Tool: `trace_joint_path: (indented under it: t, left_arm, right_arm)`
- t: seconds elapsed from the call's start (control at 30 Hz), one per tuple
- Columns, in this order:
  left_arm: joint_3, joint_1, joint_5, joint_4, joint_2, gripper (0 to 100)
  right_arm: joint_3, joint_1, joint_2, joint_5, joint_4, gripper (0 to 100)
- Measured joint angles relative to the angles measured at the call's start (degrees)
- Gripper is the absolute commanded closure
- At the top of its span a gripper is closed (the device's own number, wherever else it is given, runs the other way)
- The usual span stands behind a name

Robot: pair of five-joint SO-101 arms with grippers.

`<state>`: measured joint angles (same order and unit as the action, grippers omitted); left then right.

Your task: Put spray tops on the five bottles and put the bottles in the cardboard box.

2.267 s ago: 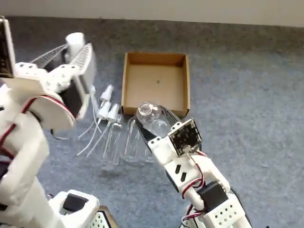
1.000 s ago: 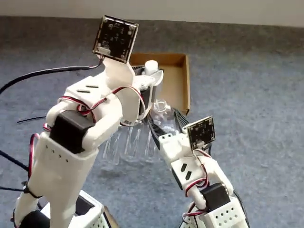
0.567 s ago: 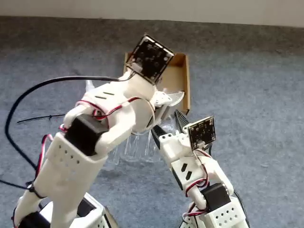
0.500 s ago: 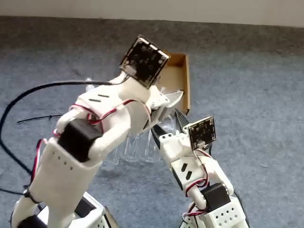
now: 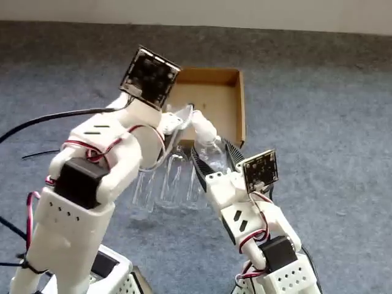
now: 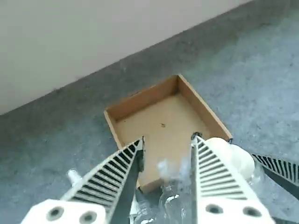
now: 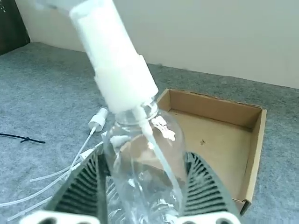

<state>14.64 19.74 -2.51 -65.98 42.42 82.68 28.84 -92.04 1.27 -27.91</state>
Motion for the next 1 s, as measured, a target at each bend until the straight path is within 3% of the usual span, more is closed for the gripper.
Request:
trace_joint_path:
  t: [0.2,0.47,0.73,1.0]
  left_arm:
    - [2.99,4.75,0.00,1.76,0.09,85]
    - [2.90,5.36,0.00,2.90,0.18,85]
    - [-6.95,3.60,0.00,2.55,2.02,85]
    - [-5.10,6.86,0.00,2.20,1.93,85]
  right_arm:
    - [0.00,0.26,0.00,0.09,0.00,99.5]
    - [0.00,0.26,0.00,0.09,0.00,99.5]
    - [0.00,0.44,0.00,0.09,0.00,99.5]
    - [0.00,0.44,0.00,0.09,0.00,99.5]
